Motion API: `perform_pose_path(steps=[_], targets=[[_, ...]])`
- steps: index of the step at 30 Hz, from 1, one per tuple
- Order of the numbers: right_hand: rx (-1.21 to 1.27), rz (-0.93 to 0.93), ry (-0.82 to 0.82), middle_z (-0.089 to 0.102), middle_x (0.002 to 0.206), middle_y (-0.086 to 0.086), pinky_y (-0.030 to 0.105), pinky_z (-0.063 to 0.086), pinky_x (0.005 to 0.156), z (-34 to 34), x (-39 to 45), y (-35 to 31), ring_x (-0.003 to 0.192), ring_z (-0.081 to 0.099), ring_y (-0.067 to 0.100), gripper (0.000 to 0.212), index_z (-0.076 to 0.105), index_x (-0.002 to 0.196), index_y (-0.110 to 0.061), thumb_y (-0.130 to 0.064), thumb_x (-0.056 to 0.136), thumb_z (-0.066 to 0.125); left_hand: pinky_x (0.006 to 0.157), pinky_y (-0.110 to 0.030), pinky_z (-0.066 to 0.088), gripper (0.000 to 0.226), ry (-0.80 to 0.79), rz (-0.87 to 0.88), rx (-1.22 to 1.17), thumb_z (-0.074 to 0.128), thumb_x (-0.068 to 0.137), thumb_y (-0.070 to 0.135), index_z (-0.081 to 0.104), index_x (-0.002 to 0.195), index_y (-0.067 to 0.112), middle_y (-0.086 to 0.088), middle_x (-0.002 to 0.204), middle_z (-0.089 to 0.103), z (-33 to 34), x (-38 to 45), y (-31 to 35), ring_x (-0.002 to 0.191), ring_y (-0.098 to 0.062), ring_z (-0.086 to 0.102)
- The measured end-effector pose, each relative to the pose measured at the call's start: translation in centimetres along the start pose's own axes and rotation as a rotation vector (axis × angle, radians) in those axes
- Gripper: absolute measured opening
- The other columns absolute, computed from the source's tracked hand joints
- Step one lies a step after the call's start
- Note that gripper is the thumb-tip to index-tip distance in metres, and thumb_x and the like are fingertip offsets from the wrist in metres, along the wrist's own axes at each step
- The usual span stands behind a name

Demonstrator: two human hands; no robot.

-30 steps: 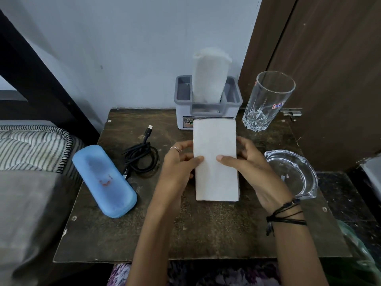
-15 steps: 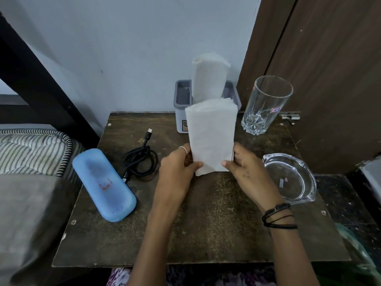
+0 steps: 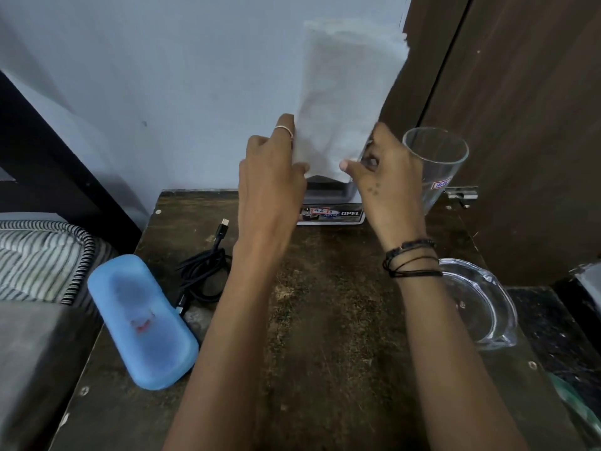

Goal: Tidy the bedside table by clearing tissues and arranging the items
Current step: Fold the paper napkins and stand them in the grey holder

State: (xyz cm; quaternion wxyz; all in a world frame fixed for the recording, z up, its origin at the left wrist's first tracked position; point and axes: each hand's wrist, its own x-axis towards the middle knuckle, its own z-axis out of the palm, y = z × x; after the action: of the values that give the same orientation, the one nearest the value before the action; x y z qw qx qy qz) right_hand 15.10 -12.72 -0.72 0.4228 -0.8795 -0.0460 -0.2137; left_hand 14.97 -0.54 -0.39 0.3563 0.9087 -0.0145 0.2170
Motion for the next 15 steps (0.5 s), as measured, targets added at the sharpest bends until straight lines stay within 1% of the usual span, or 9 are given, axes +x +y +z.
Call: perform_pose_path(steps=[1,3,5,7,9,11,13,15], targets=[[-0.009,0.004,0.004,0.065,0.094,0.012,0.046,0.049,0.079,0.3,0.2,0.3,0.094,0.059,0.031,0.026,0.052,0.105,-0.004,-0.010,0.083,0.065,0.071,-0.031,0.037,0.034,-0.006,-0.001,-0.009,0.058,0.084,0.003,0.049,0.114,0.016,-0.010,0.106,0.059,0.2,0.2,-0.2,0.094,-0.027,0.049],[-0.021,0.017,0.016,0.064,0.090,0.013,0.048,0.049,0.078,0.5,0.4,0.7,0.092,0.059,0.032,0.029,0.047,0.105,-0.005,-0.010,0.083,0.066,0.076,-0.032,0.042,0.034,-0.012,-0.007,-0.071,0.060,0.082,0.003,0.052,0.110,0.021,-0.007,0.104,0.062,0.5,0.4,-0.5,0.097,-0.026,0.055],[-0.004,0.022,0.014,0.065,0.097,0.015,0.047,0.050,0.081,0.5,0.4,0.9,0.097,0.060,0.031,0.034,0.044,0.110,-0.005,-0.009,0.084,0.065,0.078,-0.031,0.045,0.034,-0.030,-0.040,-0.176,0.062,0.080,0.003,0.053,0.104,0.025,-0.004,0.099,0.065,0.6,0.4,-0.5,0.096,-0.022,0.059],[-0.017,0.017,-0.014,0.064,0.104,0.015,0.047,0.049,0.082,0.5,0.4,1.1,0.101,0.060,0.031,0.035,0.042,0.113,-0.006,-0.007,0.085,0.062,0.078,-0.036,0.048,0.027,-0.055,-0.065,-0.175,0.064,0.079,0.005,0.053,0.098,0.021,-0.006,0.097,0.066,1.1,0.3,-0.8,0.095,-0.025,0.059],[-0.083,-0.004,-0.065,0.062,0.107,0.015,0.047,0.049,0.080,0.7,0.3,1.2,0.102,0.058,0.031,0.034,0.039,0.114,-0.008,-0.005,0.086,0.060,0.080,-0.041,0.049,0.021,-0.081,-0.073,-0.089,0.065,0.080,0.008,0.055,0.097,0.011,-0.011,0.100,0.064,1.6,0.2,-1.3,0.096,-0.030,0.058],[-0.150,-0.035,-0.089,0.059,0.106,0.015,0.044,0.049,0.075,1.0,0.1,1.3,0.102,0.054,0.030,0.033,0.038,0.113,-0.007,-0.003,0.087,0.057,0.080,-0.040,0.048,0.022,-0.100,-0.067,-0.028,0.066,0.079,0.008,0.052,0.096,0.010,-0.011,0.101,0.060,1.8,0.2,-1.6,0.098,-0.031,0.056],[-0.204,-0.074,-0.076,0.057,0.103,0.015,0.035,0.042,0.067,1.3,-0.1,1.4,0.097,0.050,0.028,0.033,0.038,0.113,-0.006,-0.001,0.086,0.056,0.076,-0.038,0.044,0.022,-0.072,-0.034,-0.026,0.065,0.079,0.008,0.047,0.090,0.013,-0.005,0.092,0.055,1.7,0.3,-1.4,0.093,-0.029,0.053],[-0.260,-0.120,-0.064,0.055,0.099,0.015,0.031,0.035,0.065,1.7,-0.2,1.6,0.097,0.047,0.026,0.034,0.038,0.113,-0.005,0.001,0.084,0.055,0.075,-0.038,0.041,0.020,-0.022,-0.006,-0.056,0.063,0.081,0.010,0.044,0.086,0.014,0.001,0.082,0.048,1.5,0.4,-1.2,0.088,-0.027,0.048]])
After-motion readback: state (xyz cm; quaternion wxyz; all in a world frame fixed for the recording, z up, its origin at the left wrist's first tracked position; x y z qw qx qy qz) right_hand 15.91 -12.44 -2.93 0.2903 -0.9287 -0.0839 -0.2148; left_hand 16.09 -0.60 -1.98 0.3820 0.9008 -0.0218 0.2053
